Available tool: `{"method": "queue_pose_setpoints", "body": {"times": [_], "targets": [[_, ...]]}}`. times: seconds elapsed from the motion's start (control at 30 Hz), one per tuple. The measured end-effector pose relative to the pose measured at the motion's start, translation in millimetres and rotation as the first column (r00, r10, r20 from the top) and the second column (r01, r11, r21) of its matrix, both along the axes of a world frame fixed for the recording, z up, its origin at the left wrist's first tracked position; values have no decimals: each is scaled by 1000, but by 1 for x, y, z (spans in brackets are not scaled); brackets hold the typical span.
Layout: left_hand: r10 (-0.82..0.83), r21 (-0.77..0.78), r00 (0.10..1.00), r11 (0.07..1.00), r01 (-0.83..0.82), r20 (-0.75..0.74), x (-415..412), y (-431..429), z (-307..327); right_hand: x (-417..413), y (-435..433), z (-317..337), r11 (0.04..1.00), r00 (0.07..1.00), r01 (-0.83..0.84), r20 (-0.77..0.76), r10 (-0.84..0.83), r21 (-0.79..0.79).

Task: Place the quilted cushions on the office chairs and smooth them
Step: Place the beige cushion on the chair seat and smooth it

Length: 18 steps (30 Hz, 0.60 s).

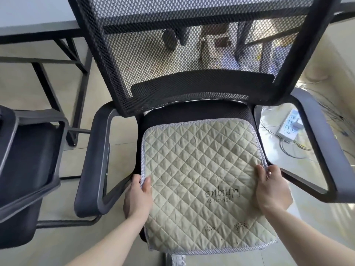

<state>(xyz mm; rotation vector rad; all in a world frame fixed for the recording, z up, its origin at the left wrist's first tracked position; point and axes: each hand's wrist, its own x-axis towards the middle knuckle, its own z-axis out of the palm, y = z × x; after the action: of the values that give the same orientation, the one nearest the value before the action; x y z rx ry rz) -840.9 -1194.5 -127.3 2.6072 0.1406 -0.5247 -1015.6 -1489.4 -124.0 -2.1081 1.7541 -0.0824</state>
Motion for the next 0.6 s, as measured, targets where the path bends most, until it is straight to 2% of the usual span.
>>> {"method": "queue_pose_setpoints", "body": {"times": [0.13, 0.2, 0.27, 0.33, 0.43, 0.53, 0.6], "targets": [[-6, 59, 1000, 998, 6, 9, 2, -1, -1, -1, 1, -6, 999, 999, -33, -39, 32, -29], [8, 52, 998, 999, -10, 55, 2, -7, 4, 3, 2, -6, 993, 999, -47, -18, 45, -107], [-94, 65, 984, 994, 86, 150, 1, -17, 12, 16, 6, -3, 974, 993, -119, -17, 118, -192], [-259, 72, 932, 966, 249, 252, 1, -32, 18, 40, 16, 1, 947, 970, -236, 2, 242, -220], [-442, 80, 840, 894, 441, 313, 8, -66, 22, 86, 37, 4, 878, 895, -441, -13, 446, -187], [-595, 125, 765, 803, 583, 249, 14, -99, 16, 121, 59, 1, 762, 767, -642, -38, 641, -86], [-685, 187, 703, 729, 659, 193, 16, -111, 8, 129, 65, -6, 695, 695, -719, -56, 717, -35]]}}
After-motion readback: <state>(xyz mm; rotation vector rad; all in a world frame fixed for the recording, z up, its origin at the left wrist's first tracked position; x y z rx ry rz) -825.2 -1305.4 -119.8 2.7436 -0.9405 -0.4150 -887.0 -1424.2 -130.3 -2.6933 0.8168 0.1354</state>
